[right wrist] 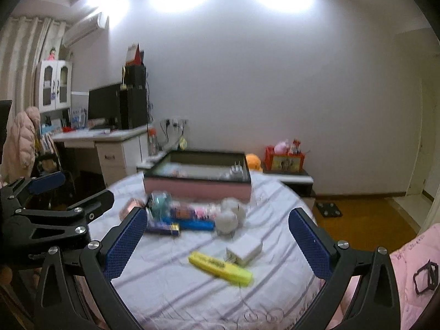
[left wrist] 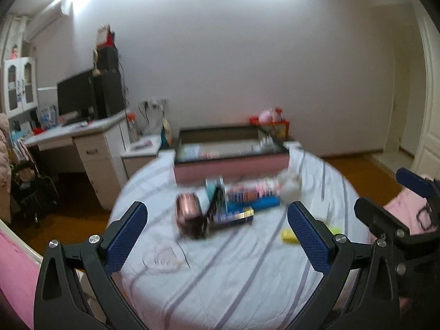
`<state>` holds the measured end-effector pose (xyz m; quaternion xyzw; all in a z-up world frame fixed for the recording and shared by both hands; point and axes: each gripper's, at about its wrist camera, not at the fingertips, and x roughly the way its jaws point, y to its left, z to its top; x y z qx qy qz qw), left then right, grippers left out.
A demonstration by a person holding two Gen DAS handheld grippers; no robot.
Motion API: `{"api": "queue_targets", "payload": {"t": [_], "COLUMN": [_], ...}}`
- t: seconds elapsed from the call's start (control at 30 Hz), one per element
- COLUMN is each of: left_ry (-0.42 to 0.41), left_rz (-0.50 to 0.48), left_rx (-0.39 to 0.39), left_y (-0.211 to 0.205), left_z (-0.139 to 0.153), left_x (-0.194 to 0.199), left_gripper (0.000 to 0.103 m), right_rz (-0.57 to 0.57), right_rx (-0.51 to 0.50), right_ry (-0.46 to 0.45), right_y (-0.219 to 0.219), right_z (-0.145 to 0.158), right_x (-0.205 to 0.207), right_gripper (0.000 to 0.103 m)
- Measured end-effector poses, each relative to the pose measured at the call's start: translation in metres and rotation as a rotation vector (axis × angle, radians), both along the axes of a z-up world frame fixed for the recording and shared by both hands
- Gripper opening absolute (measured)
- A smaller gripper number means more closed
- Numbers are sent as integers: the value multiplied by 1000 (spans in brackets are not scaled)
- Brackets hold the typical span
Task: Organize rigid objects
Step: 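Withdraw both grippers from the pink box over the bed, then grasp the rose-gold canister with the left gripper while the right gripper grasps the white charger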
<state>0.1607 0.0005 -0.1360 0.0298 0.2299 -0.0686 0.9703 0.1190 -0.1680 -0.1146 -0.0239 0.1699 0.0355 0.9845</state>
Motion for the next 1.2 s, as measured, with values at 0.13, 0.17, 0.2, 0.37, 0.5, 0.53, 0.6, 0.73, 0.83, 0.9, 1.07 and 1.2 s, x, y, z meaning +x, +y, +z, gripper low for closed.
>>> {"api": "queue_targets", "payload": {"t": [0.13, 0.17, 0.2, 0.37, 0.5, 0.53, 0.6, 0.73, 0.83, 0.9, 1.07, 1.2], "left_ry": [88, 103, 117, 161, 197, 206, 213, 231, 240, 243, 252, 266], "left_rz": [-10, -10, -9, -4, 3, 10, 26, 50, 65, 76, 89, 103], "left_rx": [-19, -19, -16, -7, -15, -16, -21, -20, -19, -21, -34, -61], "left_y": [-2, -3, -4, -8, -4, -1, 3, 13, 19, 23, 30, 37], "left_z": [-27, -32, -36, -52, -63, -64, -66, -71, -73, -74, -77, -81], "left_x": [14, 17, 20, 35, 48, 51, 55, 65, 71, 76, 90, 100], "left_gripper": [103, 103, 103, 103, 103, 103, 103, 103, 103, 103, 103, 103], "right_rz": [-16, -18, -27, -79, -91, -95, -103, -109, -109, -95, -90, -72], "right_rx": [29, 33, 33, 59, 89, 88, 91, 111, 136, 140, 150, 137], "right_ry": [108, 125, 141, 238, 274, 281, 293, 342, 384, 406, 437, 434], "right_y": [-17, -20, -23, -42, -51, -51, -53, -55, -59, -60, -65, -66], "right_z": [-33, -39, -46, -75, -86, -87, -89, -95, -101, -105, -110, -107], "right_x": [17, 20, 24, 47, 61, 65, 75, 102, 119, 129, 141, 148], "right_gripper": [103, 103, 103, 103, 103, 103, 103, 103, 103, 103, 90, 65]}}
